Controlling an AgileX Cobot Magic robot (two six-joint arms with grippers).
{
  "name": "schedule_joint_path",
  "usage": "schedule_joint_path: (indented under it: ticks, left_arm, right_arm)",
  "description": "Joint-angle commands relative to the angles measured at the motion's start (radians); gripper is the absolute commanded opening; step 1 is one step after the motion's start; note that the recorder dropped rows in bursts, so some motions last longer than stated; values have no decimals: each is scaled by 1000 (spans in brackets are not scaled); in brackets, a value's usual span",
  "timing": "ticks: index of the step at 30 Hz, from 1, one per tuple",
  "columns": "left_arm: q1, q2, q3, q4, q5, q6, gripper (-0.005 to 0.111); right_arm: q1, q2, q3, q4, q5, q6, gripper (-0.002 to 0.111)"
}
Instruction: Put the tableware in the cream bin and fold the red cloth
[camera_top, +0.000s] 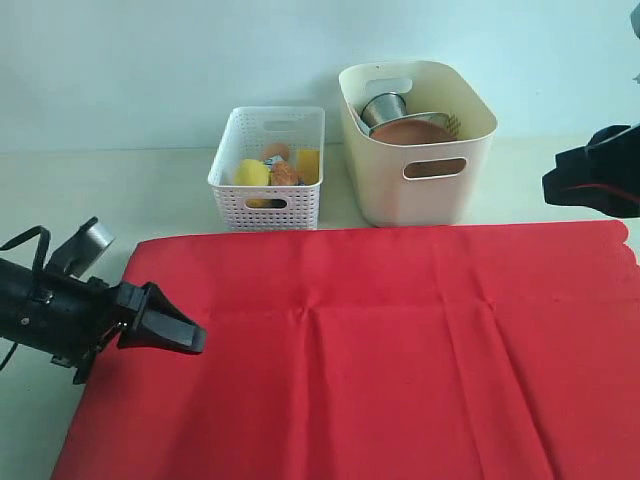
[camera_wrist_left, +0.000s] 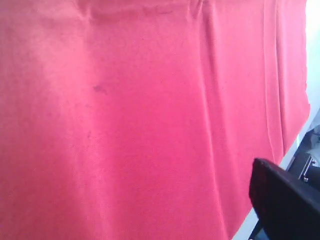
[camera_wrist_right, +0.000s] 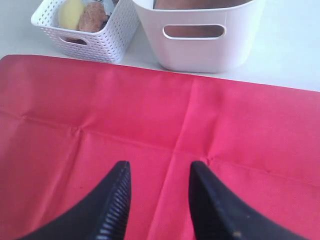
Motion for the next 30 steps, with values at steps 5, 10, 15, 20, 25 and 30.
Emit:
schedule_joint_path:
  ticks: [5, 10, 15, 20, 25, 30]
  left_arm:
    - [-13, 5, 4, -28, 50, 20, 94]
    - [-58, 5, 4, -26, 36, 29, 94]
    - [-69, 5, 4, -25, -7, 18, 68]
    - [-66, 5, 4, -22, -62, -10, 2]
    - [-60, -1, 4, -26, -66, -13, 2]
    - [-60, -56, -13, 2, -66, -79, 0]
  right_arm:
    - [0, -8, 5, 17, -2, -10, 37]
    - [0, -8, 5, 17, 0, -10, 37]
    - [0, -8, 5, 17, 4, -10, 37]
    - [0, -8, 5, 17, 6, -10, 37]
    - [0, -8, 5, 17, 6, -30, 37]
    - [0, -8, 5, 17, 4, -29, 37]
